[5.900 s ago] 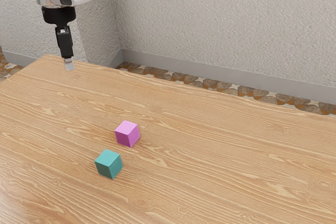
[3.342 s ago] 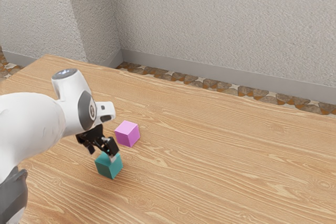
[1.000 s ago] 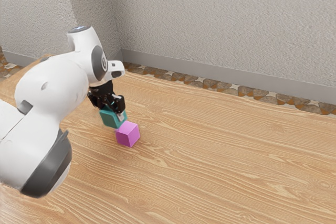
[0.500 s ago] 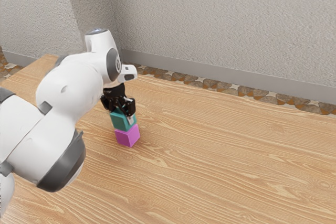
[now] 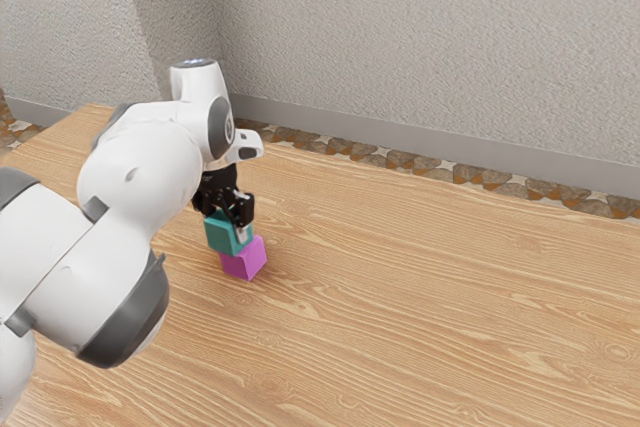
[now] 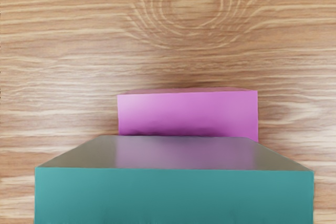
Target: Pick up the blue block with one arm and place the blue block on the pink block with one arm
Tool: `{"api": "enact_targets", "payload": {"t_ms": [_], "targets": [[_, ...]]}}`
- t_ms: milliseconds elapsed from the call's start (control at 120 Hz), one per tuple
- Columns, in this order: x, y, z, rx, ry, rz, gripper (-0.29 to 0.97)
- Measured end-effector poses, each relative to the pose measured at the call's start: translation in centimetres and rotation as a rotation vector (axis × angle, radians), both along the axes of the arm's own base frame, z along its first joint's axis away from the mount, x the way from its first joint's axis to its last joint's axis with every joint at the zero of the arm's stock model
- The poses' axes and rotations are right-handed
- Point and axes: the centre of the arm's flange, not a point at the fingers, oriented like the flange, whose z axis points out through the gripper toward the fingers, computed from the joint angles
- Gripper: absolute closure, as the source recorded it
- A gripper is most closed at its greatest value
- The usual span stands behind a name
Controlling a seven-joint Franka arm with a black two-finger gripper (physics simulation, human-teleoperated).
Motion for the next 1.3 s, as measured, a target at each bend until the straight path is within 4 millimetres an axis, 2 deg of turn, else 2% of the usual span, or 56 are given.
{"api": "enact_targets", "payload": {"t_ms": [167,492,700,1300], "targets": [[0.4,-0.4,0.5,0.007,-0.005,-0.007,0.33],[0.9,-1.2,0.1,0.013,0.000,-0.011,0.33],[1.0,-0.6,0.1,0.011,-0.002,0.006,0.33],[1.5,-1.2,-0.3,0.029,0.002,0.064,0.33]]}}
